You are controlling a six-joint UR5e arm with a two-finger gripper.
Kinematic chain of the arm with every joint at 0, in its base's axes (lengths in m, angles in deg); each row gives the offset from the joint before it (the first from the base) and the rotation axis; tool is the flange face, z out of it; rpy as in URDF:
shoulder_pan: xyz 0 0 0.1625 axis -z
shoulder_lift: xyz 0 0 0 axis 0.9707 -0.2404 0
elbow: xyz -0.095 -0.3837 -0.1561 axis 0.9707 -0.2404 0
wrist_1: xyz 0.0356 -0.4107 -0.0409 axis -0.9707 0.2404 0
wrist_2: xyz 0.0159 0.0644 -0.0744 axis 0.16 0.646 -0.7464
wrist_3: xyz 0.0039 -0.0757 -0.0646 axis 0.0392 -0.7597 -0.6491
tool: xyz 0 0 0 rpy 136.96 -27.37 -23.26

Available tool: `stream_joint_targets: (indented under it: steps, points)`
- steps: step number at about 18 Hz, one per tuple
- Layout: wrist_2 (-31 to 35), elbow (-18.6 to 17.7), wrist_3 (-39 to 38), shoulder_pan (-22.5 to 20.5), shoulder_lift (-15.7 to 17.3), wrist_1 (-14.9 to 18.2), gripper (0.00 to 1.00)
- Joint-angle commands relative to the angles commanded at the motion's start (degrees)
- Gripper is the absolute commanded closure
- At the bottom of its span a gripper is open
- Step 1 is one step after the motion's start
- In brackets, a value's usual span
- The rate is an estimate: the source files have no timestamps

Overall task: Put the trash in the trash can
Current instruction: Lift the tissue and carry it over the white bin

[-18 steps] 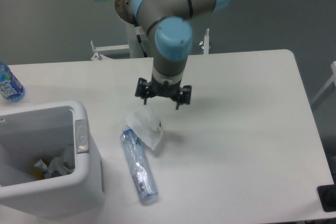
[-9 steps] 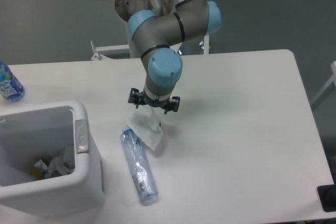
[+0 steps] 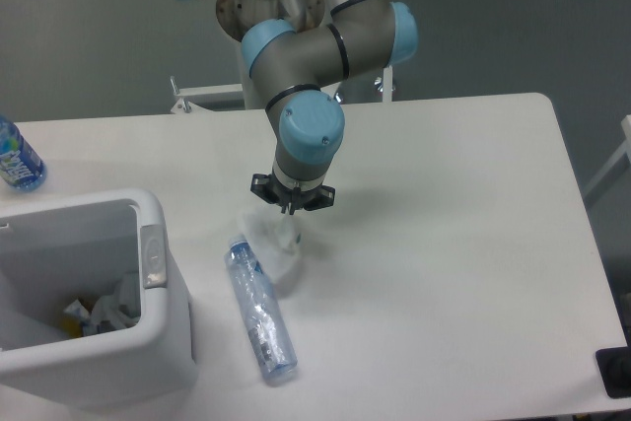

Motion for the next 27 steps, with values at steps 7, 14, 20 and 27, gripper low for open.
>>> stream_joint_targets:
  steps: [7, 14, 20, 27]
  points:
    - [-6.82, 15.19, -9.64, -5.62, 2.55, -0.26, 0.96]
    - [-32.48, 26.02, -16.79, -10.90, 2.82, -1.75, 0.96]
    - [-38.85, 24.01, -16.88, -7.40, 5.45, -3.69, 0.96]
    - [-38.50, 20.76, -16.35, 1.13, 6.77, -4.04, 0.96]
